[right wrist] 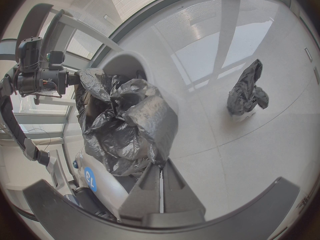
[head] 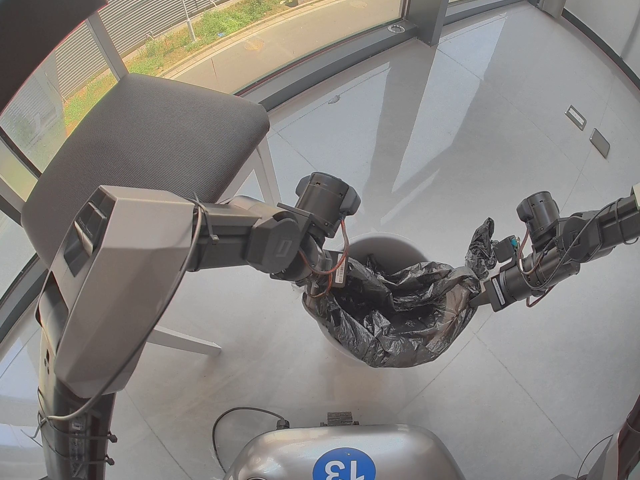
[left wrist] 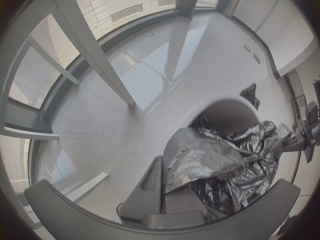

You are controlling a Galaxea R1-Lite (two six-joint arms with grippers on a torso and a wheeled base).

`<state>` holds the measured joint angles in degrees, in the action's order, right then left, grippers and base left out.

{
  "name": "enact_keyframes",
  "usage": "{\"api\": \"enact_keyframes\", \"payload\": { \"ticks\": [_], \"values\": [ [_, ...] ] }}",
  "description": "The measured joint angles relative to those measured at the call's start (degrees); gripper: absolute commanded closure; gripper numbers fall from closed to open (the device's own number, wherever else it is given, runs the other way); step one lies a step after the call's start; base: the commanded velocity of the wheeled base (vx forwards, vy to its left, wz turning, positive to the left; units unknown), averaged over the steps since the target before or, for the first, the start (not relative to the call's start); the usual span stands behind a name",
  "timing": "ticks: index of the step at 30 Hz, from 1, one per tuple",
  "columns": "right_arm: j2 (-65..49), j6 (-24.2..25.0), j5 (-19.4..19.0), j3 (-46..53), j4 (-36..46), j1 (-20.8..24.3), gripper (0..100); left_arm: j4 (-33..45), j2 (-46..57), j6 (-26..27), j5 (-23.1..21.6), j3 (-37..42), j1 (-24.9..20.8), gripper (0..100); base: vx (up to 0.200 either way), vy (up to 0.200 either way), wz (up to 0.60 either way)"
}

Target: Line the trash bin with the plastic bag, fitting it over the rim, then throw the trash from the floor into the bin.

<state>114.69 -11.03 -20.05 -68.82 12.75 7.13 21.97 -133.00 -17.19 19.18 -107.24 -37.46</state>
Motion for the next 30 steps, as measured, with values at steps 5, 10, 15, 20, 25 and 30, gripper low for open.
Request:
{"api": "enact_keyframes", "payload": {
  "ticks": [5, 10, 15, 20, 25, 30],
  "values": [
    [0.24, -0.43, 0.07, -2.57, 0.2, -1.93, 100, 0.0, -2.39, -1.3, 1.29, -4.08, 0.43, 100, 0.0, 0.0, 0.0],
    [-0.46, -0.87, 0.0, -2.02, 0.9, -2.5, 100, 0.59, -2.67, -1.63, 1.29, -4.34, 0.32, 100, 0.0, 0.0, 0.0],
    [-1.6, -1.0, -0.04, -0.87, 1.1, -2.28, 100, 3.56, -1.49, -2.78, 1.23, -4.17, -0.02, 100, 0.0, 0.0, 0.0],
    [-2.97, -1.74, -0.09, 0.57, 2.79, -1.84, 100, 11.2, 0.67, -6.18, 1.05, -3.82, -1.29, 100, 0.0, 0.0, 0.0],
    [-4.33, -3.68, -0.06, 2.5, 5.64, -0.13, 100, 17.12, 2.4, -9.79, 0.94, -3.58, -2.67, 100, 0.0, 0.0, 0.0],
    [-5.4, -3.96, -0.09, 3.85, 6.13, 2.26, 100, 19.27, 3.64, -10.64, 0.96, -3.36, -3.69, 100, 0.0, 0.0, 0.0]
  ]
}}
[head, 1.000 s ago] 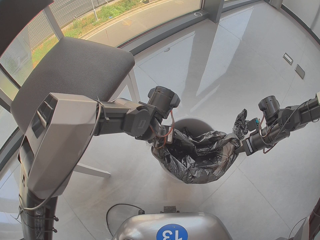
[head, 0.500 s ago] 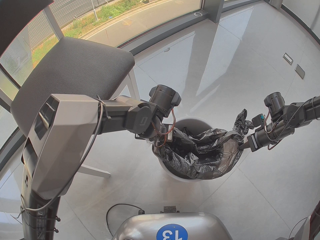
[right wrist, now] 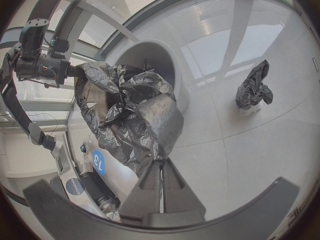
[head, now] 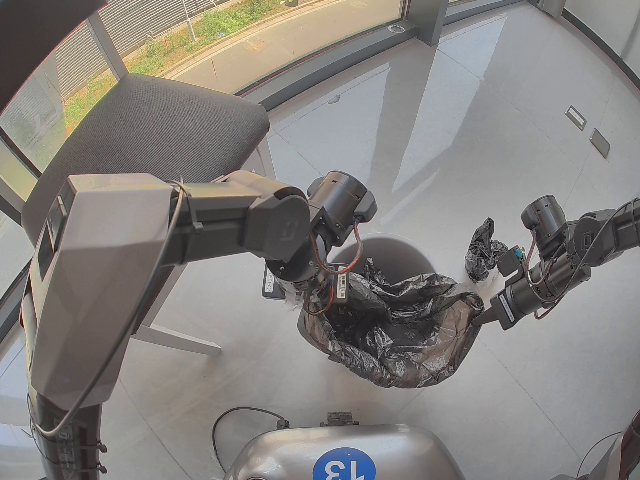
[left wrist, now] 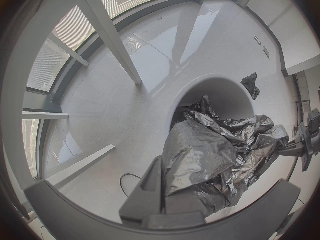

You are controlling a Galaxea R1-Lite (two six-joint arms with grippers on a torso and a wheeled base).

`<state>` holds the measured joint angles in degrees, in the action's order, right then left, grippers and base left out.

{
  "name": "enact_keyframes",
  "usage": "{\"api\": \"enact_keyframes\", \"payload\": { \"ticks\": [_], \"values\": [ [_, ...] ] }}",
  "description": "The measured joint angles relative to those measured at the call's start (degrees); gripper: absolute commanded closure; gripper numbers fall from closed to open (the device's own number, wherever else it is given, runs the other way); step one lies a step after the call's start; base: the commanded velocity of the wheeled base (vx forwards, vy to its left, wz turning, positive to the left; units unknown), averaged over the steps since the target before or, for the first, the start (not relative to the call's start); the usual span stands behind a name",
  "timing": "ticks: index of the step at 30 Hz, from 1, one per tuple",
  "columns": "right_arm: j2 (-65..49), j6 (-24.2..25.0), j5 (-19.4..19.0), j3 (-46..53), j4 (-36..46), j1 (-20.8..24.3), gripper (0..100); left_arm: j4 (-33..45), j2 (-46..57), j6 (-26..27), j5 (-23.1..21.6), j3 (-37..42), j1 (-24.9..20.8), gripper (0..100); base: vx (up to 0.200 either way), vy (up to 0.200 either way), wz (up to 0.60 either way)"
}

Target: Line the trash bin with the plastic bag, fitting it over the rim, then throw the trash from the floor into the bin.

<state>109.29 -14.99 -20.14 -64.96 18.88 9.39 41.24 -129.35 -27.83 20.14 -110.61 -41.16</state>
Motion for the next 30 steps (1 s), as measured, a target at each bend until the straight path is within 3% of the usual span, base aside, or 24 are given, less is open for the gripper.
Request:
{"api": "enact_keyframes", "payload": {
  "ticks": [11, 29, 30],
  "values": [
    [0.49, 0.09, 0.09, 0.24, -0.35, 1.27, 100, -0.76, -0.57, 0.6, -0.02, 1.95, 0.69, 100, 0.0, 0.0, 0.0],
    [2.89, -0.06, 0.2, -3.39, -1.1, -2.19, 100, -0.95, -3.72, 0.6, -0.05, -3.23, 3.25, 100, 0.0, 0.0, 0.0],
    [2.91, -0.13, 0.2, -3.41, -1.1, -2.23, 0, -0.95, -3.78, 0.55, -0.05, -3.45, 3.25, 100, 0.0, 0.0, 0.0]
  ]
}}
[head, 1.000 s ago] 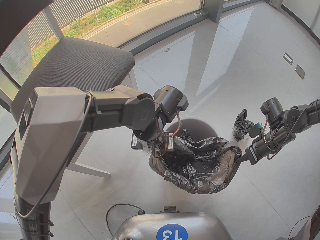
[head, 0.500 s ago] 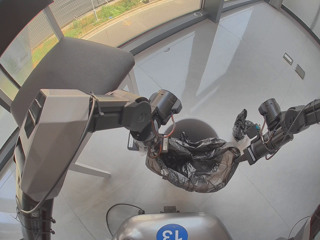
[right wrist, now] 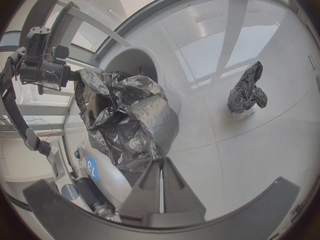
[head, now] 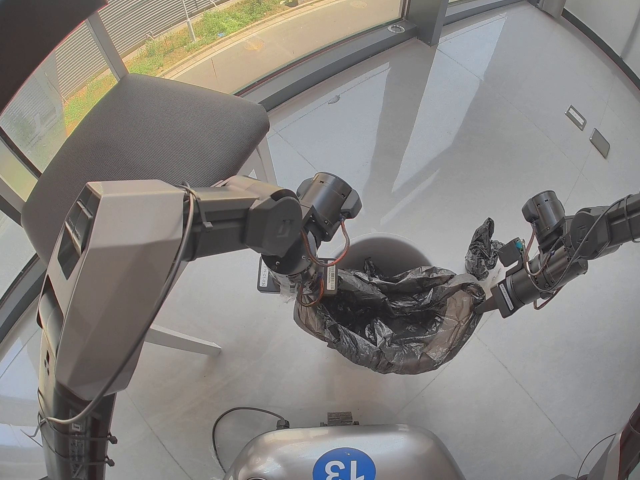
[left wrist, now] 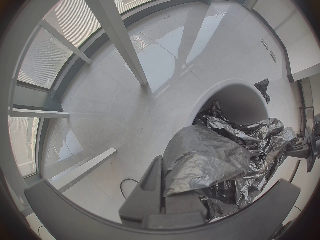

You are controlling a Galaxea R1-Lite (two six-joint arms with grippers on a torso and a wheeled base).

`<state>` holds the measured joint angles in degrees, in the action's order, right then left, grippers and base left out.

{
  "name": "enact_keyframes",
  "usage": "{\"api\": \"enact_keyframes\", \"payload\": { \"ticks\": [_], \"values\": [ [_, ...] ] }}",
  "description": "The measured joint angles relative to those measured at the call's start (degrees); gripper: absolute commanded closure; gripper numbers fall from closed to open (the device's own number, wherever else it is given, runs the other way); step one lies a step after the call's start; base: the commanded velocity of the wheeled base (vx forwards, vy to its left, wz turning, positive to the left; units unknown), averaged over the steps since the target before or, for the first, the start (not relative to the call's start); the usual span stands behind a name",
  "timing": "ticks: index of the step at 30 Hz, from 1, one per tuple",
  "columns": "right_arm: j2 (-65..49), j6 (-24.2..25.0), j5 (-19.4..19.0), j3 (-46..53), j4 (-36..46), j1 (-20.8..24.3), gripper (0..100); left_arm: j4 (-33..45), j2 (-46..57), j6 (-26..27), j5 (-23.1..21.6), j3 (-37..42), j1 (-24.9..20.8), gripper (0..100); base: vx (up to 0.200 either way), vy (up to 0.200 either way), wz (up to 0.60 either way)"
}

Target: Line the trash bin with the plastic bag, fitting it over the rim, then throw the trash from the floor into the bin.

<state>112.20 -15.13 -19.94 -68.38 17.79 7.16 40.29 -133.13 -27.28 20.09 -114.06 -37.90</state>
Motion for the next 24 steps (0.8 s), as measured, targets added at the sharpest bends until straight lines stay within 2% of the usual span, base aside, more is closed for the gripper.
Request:
{"api": "enact_keyframes", "payload": {
  "ticks": [15, 20, 21, 24],
  "values": [
    [-0.27, 0.16, -0.11, -1.44, -0.22, 0.09, 0, 0.73, 0.04, -0.28, 0.44, 0.13, -0.33, 100, 0.0, 0.0, 0.0],
    [-1.37, 0.02, -0.17, -3.69, -0.22, 1.5, 0, 0.88, 0.02, 0.07, 0.57, -0.26, 0.23, 100, 0.0, 0.0, 0.0],
    [-1.6, 0.0, -0.17, -4.08, -0.17, 1.83, 0, 0.9, 0.02, 0.11, 0.6, -0.26, 0.37, 0, 0.0, 0.0, 0.0],
    [-2.12, -0.28, -0.17, -5.38, -0.17, 3.36, 0, 0.9, 0.02, 0.13, 0.66, -0.24, 0.61, 0, 0.0, 0.0, 0.0]
  ]
}}
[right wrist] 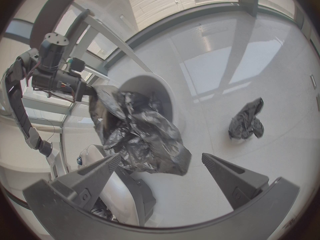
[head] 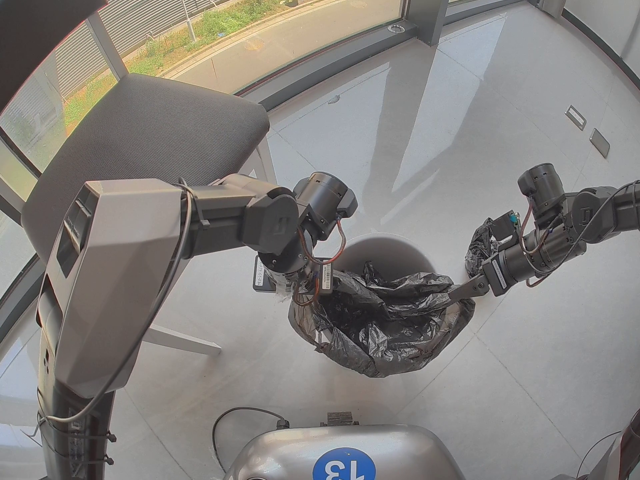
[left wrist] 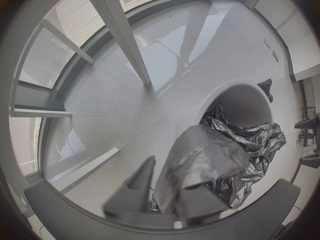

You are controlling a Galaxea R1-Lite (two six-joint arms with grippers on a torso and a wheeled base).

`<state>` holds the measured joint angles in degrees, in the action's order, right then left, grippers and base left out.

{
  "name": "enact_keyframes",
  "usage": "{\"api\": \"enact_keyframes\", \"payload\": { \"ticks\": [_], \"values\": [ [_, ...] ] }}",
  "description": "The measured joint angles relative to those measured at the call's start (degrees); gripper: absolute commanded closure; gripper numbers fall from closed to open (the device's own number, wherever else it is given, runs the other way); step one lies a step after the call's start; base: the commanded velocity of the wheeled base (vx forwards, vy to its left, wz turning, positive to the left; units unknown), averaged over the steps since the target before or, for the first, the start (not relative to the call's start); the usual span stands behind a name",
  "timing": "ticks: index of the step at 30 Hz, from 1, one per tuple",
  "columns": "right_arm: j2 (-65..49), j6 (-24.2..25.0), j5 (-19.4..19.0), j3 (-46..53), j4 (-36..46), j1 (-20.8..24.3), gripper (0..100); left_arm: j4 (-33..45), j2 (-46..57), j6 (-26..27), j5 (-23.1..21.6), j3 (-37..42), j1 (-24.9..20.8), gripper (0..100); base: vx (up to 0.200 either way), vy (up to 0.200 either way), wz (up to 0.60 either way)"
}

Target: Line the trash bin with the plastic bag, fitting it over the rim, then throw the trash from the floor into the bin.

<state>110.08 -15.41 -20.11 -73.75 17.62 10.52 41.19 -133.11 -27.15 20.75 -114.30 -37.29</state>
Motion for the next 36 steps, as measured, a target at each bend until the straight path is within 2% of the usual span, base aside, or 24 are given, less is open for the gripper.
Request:
{"api": "enact_keyframes", "payload": {
  "ticks": [5, 9, 19, 26, 32, 36],
  "values": [
    [-0.4, -2.05, 0.02, -1.05, -0.1, 1.96, 0, 0.02, 0.0, 0.02, 0.07, 0.24, 0.13, 0, 0.0, 0.0, 0.0],
    [-0.49, -6.78, 0.2, -1.22, -0.73, 3.28, 0, 0.02, 0.01, -0.13, 0.22, 0.1, 0.02, 0, 0.0, 0.0, 0.0],
    [2.01, -11.63, 0.38, -1.3, -12.4, 9.68, 0, -0.44, 2.71, -0.33, 1.58, -0.23, -1.55, 0, 0.0, 0.0, 0.0],
    [6.31, -12.67, 0.46, -1.94, -14.51, 13.59, 0, -0.44, 6.42, -0.52, 1.52, -0.28, -3.02, 0, 0.0, 0.0, 0.0],
    [8.28, -12.69, 0.49, -2.35, -14.56, 14.91, 0, -1.27, 9.13, -0.68, 1.11, -0.28, -4.61, 0, 0.0, 0.0, 0.0],
    [9.08, -13.03, 0.5, -2.45, -14.53, 15.41, 0, -4.41, 10.86, -0.66, 0.43, -0.3, -5.79, 0, 0.0, 0.0, 0.0]
  ]
}}
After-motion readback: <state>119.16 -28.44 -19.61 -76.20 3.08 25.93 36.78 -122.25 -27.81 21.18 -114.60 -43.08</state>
